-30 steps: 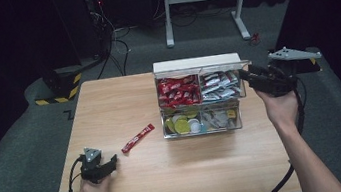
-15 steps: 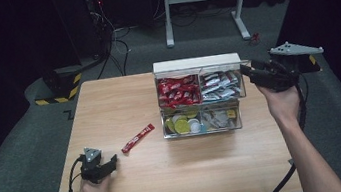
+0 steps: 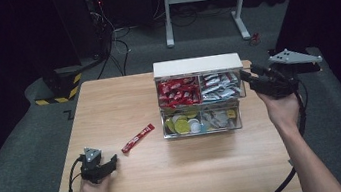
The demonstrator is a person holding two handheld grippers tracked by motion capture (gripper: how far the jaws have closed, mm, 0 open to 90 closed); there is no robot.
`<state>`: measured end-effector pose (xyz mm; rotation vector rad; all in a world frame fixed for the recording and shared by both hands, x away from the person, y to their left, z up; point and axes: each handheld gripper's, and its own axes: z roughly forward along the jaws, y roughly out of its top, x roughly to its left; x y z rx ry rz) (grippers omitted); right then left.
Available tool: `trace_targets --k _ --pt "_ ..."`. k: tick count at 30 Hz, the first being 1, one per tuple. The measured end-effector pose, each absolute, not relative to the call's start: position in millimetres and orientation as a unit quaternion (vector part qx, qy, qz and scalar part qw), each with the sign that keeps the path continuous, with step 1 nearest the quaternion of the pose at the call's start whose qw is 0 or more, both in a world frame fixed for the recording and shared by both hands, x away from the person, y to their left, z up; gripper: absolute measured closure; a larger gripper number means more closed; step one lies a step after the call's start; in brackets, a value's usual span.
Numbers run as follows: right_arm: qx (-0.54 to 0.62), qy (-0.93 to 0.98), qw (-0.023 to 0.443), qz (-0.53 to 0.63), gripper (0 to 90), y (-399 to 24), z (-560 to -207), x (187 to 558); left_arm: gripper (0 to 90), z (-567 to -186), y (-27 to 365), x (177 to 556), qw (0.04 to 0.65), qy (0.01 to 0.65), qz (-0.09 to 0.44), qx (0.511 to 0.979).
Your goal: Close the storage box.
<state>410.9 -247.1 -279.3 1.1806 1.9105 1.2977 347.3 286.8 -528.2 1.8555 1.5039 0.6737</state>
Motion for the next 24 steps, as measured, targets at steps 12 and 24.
trace_targets --k 12,24 --pt "0.444 0.707 0.257 0.487 54.2 -250.5 -300.0 399.9 35.3 -528.3 286.6 347.4 0.324 0.573 0.259 0.707" --pt "0.447 0.710 0.252 0.483 54.3 -251.1 -311.3 395.4 35.2 -528.4 286.9 347.3 0.326 0.574 0.257 0.706"
